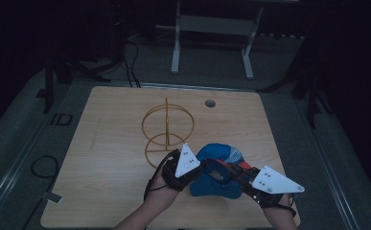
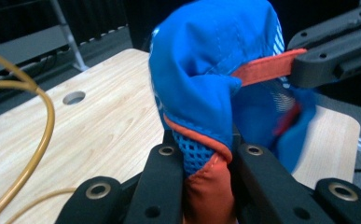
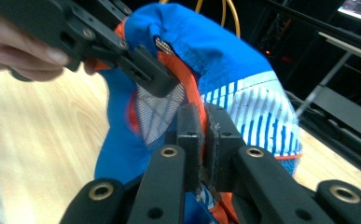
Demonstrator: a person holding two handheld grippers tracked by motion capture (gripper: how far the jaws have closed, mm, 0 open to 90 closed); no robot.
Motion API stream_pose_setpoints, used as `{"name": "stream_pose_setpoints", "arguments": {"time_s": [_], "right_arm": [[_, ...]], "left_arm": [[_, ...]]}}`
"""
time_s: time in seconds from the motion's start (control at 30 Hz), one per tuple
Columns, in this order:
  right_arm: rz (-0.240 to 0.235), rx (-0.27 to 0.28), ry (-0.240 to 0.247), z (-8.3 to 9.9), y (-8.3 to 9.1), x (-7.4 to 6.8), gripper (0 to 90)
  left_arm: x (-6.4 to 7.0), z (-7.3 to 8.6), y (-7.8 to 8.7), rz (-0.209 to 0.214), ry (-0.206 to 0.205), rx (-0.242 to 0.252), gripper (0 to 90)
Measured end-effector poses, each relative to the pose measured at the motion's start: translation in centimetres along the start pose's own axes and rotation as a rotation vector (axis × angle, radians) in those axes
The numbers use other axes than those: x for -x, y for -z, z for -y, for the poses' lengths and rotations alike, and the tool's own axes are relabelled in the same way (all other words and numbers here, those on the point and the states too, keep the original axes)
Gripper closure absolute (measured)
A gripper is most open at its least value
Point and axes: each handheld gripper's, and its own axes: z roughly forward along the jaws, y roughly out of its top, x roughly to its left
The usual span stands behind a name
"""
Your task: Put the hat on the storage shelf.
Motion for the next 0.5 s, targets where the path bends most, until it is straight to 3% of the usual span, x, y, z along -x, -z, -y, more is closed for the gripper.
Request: {"name": "stream_pose_setpoints", "arguments": {"time_s": [0.1,0.17,0.27,0.37,0.5], "right_arm": [[-0.003,0.025,-0.009,-0.2,1.0,0.2,80.1],[-0.008,0.040,-0.028,-0.3,1.6,0.4,77.9],[0.016,0.104,-0.049,-0.9,4.1,0.8,71.3],[0.073,0.136,-0.051,-1.2,5.9,1.7,70.9],[0.144,0.135,-0.074,-0.9,7.3,3.4,71.7]], "left_arm": [[0.4,-0.5,0.2,0.005,-0.039,0.004,85.8],[0.4,-0.7,0.2,0.006,-0.043,0.006,85.8],[0.5,-1.2,0.6,0.012,-0.085,0.028,85.8],[0.6,-2.1,1.1,0.013,-0.123,0.053,85.8],[0.3,-3.3,1.9,0.024,-0.156,0.078,85.8]]}}
